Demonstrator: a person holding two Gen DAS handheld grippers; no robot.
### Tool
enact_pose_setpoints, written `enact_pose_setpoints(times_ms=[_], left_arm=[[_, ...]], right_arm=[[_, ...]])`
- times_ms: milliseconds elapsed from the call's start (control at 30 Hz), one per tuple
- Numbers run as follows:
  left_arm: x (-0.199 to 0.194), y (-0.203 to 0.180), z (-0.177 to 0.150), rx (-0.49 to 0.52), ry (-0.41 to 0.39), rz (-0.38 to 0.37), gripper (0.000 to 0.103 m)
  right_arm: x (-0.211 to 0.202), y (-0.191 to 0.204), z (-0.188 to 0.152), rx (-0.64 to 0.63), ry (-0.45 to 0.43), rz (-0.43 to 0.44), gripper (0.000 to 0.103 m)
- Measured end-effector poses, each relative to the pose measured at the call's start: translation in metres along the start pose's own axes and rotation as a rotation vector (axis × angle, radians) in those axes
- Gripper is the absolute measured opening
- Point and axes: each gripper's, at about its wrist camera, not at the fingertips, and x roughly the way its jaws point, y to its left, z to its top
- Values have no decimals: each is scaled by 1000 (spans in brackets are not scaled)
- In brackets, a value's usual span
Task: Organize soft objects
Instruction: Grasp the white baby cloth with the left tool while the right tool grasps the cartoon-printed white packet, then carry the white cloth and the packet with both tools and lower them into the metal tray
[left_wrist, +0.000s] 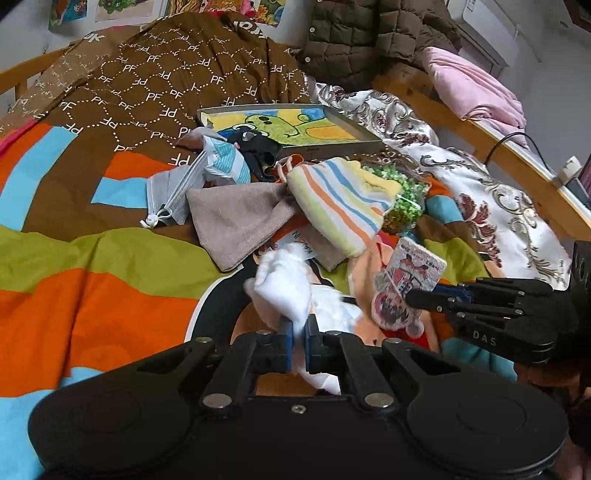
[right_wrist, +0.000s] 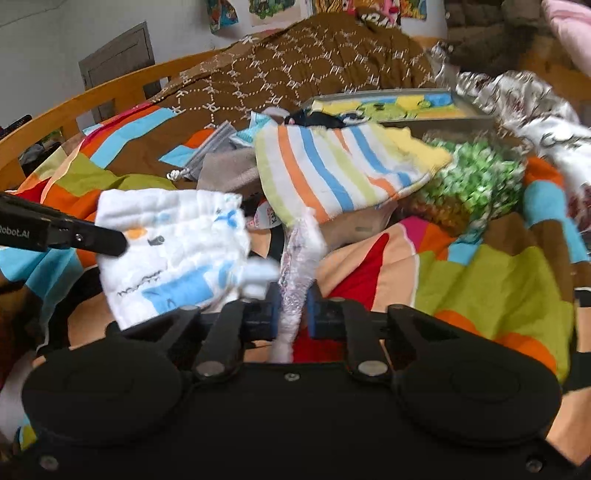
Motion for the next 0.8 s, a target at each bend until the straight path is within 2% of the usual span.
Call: enact_pose_setpoints(times_ms=[100, 233, 367, 567, 667, 800], left_arm=[[-15, -4, 7, 22, -12, -1, 5], [-33, -4, 27, 19, -32, -2, 5], [-47, -5, 68, 54, -31, 24, 5], [-48, -11, 156, 117, -19, 92, 5], [-35, -13, 195, 156, -59, 112, 5], [-3, -7, 236, 159, -141, 87, 5]], right_arm=[[-12, 4, 3, -15, -26, -40, 5], [-31, 6, 5, -6, -68, -53, 5], [-50, 9, 25, -12, -145, -48, 5], [-55, 4, 84, -59, -211, -30, 5], [-44, -3, 124, -98, -226, -23, 5], [-13, -17, 177, -118, -239, 8, 5]])
